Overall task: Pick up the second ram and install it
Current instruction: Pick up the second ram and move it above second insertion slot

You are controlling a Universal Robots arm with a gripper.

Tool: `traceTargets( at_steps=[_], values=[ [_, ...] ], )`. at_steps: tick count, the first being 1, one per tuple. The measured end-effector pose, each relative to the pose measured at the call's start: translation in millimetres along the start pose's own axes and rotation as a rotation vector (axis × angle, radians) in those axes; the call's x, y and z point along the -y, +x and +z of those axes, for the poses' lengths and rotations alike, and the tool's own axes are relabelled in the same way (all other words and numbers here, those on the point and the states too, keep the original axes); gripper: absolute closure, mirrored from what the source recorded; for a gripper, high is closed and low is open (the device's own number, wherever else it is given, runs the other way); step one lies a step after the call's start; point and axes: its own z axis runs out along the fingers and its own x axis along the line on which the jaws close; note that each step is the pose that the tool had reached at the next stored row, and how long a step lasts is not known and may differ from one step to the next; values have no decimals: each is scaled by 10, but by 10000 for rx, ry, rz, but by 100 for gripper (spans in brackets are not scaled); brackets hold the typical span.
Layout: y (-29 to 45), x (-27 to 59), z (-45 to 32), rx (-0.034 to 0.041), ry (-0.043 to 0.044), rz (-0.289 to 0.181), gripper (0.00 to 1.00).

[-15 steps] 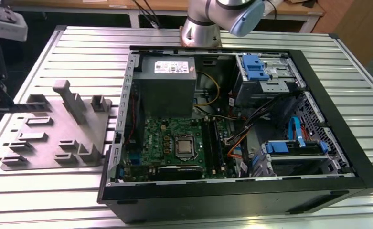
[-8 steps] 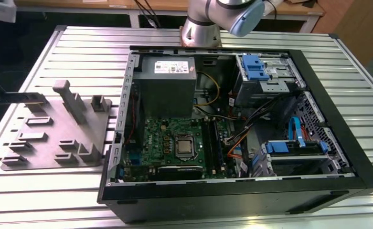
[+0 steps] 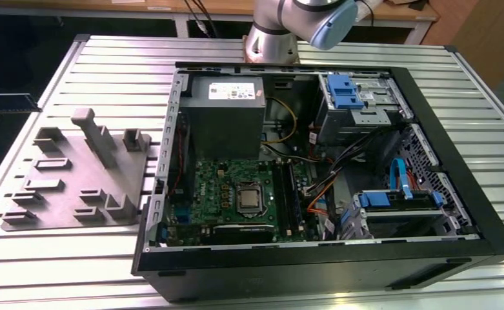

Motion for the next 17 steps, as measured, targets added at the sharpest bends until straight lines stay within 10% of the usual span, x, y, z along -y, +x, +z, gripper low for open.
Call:
traceTargets(
  at_steps=[9, 17],
  values=[
    [-2, 5, -53, -1, 16, 0, 89],
    [1, 230, -57, 1, 18, -1, 89]
  ],
)
